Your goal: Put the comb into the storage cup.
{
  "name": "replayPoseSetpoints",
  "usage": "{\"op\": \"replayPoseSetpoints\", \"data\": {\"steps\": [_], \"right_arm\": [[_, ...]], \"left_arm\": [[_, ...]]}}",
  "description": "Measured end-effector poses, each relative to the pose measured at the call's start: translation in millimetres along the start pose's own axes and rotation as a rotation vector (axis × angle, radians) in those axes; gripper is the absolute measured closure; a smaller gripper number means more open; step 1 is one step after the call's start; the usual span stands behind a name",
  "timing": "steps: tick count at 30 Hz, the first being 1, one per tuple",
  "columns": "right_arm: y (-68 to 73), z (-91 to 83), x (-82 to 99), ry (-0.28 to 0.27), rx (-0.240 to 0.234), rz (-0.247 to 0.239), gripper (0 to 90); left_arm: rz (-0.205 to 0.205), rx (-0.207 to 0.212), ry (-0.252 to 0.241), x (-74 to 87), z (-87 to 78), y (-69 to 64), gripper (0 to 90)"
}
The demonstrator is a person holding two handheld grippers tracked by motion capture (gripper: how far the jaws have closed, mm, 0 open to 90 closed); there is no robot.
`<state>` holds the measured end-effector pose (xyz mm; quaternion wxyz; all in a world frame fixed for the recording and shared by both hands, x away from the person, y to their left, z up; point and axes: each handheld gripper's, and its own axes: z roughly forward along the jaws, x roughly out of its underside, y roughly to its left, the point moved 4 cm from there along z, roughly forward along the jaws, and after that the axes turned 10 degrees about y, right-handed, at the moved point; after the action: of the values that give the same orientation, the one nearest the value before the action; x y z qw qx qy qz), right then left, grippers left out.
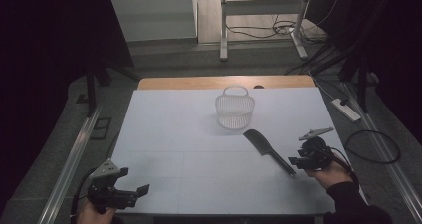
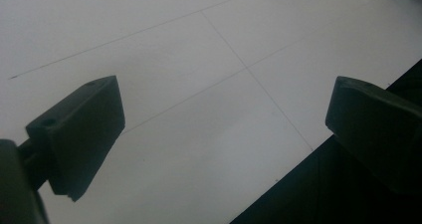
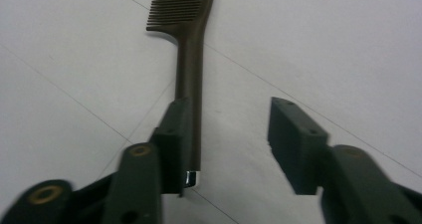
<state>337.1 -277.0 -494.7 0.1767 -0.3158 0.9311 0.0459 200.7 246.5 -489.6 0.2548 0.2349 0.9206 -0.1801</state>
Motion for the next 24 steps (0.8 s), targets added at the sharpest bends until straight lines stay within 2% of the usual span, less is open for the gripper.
{"op": "replayPoseSetpoints", "data": {"steps": [5, 13, 15, 17, 24], "right_arm": [[6.8, -0.8, -4.1, 0.011, -0.006, -0.009, 34.1], [12.9, -2.0, -11.7, -0.017, -0.021, -0.006, 11.8], [13.8, -2.1, -12.9, -0.032, -0.004, -0.016, 6.2], [14.3, -2.3, -14.4, -0.041, 0.014, -0.024, 4.2], [17.2, -2.2, -20.1, -0.053, 0.02, -0.038, 0.0]], "left_arm": [[-0.001, 0.001, -0.001, 0.1, -0.1, 0.2, 2.7], [-0.001, 0.002, -0.002, 0.1, -0.1, 0.3, 2.7], [-0.001, 0.002, -0.002, 0.1, -0.1, 0.4, 2.7], [-0.001, 0.002, -0.001, 0.1, 0.0, 0.3, 2.7], [0.0, 0.002, 0.0, 0.0, 0.0, 0.3, 2.7]]}}
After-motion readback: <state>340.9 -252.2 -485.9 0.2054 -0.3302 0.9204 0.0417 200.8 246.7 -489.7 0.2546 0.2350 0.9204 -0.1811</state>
